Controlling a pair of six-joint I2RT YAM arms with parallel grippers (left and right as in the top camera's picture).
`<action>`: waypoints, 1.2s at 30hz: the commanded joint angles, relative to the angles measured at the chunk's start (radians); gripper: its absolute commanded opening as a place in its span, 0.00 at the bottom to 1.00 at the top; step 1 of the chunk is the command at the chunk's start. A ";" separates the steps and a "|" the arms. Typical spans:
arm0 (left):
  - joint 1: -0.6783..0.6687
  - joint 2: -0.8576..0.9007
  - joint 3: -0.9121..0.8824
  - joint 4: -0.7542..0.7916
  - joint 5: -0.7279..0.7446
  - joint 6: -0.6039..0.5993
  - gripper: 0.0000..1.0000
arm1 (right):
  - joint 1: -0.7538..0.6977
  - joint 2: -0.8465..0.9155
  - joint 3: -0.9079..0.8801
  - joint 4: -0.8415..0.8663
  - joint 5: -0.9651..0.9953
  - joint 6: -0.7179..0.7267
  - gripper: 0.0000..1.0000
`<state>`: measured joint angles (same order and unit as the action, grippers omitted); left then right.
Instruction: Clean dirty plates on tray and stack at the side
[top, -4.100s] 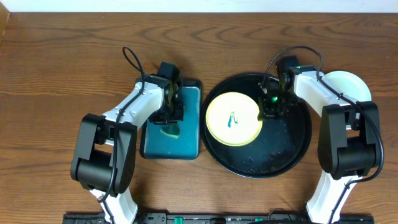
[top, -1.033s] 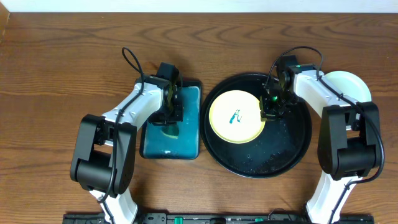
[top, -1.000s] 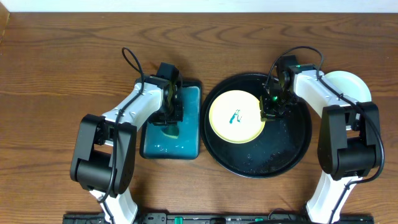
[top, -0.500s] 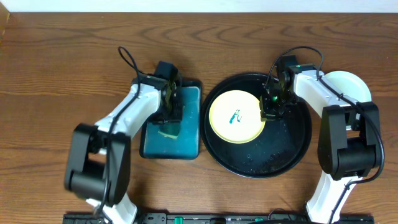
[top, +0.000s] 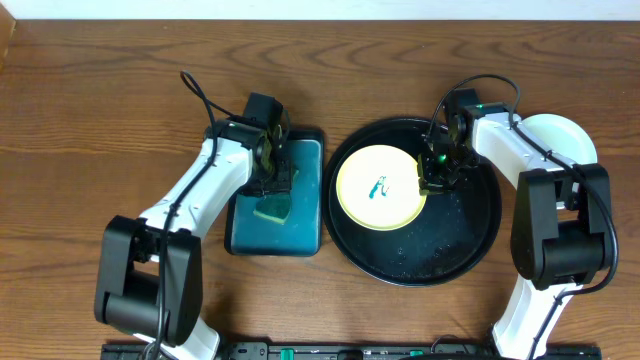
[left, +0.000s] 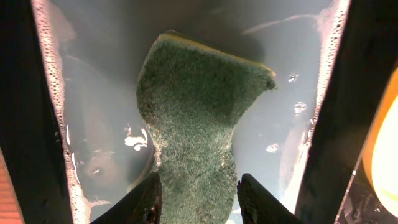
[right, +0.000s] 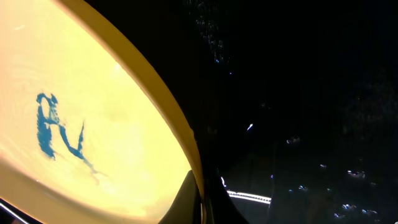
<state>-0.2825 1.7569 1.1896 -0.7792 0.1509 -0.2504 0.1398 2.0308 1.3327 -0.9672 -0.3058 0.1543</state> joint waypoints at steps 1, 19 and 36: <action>0.002 0.045 -0.011 0.001 -0.006 0.001 0.41 | -0.002 0.017 -0.008 -0.010 0.100 0.017 0.01; 0.003 0.140 -0.005 0.002 -0.006 0.001 0.07 | -0.002 0.017 -0.008 -0.012 0.100 0.016 0.01; 0.003 -0.217 0.020 -0.041 -0.002 0.002 0.07 | -0.002 0.017 -0.008 0.001 0.100 0.000 0.01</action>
<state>-0.2825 1.5723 1.1900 -0.8078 0.1509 -0.2546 0.1398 2.0308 1.3327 -0.9634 -0.3054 0.1570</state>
